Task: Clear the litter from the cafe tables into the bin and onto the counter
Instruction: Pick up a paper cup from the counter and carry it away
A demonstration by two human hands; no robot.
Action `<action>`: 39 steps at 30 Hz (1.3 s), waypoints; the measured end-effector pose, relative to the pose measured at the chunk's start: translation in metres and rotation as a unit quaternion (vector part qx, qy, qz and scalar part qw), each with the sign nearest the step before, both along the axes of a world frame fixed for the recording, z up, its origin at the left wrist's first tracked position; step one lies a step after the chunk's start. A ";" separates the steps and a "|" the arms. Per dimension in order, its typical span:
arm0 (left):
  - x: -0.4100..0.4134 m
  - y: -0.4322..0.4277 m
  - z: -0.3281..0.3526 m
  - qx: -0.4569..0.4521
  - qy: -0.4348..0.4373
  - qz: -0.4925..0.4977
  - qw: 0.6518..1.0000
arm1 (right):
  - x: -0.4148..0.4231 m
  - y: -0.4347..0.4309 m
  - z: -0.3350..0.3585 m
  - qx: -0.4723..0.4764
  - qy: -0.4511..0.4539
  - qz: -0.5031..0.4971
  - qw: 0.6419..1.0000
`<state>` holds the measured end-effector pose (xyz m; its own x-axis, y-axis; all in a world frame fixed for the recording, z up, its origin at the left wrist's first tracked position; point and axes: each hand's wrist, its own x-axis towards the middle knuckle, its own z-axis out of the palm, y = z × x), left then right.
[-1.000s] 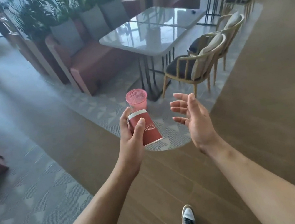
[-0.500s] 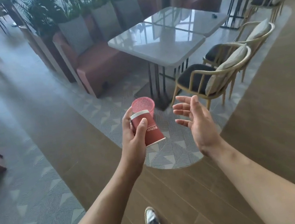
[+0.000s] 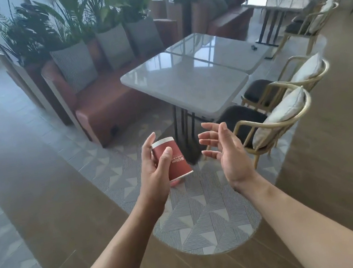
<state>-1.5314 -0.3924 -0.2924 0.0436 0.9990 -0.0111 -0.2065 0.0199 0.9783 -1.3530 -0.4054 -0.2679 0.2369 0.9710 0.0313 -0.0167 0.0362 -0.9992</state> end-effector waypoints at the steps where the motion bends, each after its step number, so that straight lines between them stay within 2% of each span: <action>1: -0.002 0.019 0.003 0.001 0.004 -0.002 1.000 | -0.003 0.017 0.002 0.000 0.002 -0.004 1.000; 15: 0.012 0.227 -0.022 -0.012 0.016 -0.032 0.999 | 0.011 0.211 -0.021 -0.025 0.010 -0.034 0.999; 26: 0.045 0.395 -0.054 -0.079 0.053 0.012 0.995 | 0.049 0.400 -0.065 -0.075 0.016 0.003 0.997; 34: 0.043 0.474 -0.117 -0.172 0.065 0.019 0.983 | 0.053 0.472 -0.119 -0.134 0.024 0.002 0.991; 39: 0.032 0.520 -0.186 -0.236 0.089 0.000 0.968 | 0.045 0.507 -0.178 -0.176 0.002 -0.015 0.984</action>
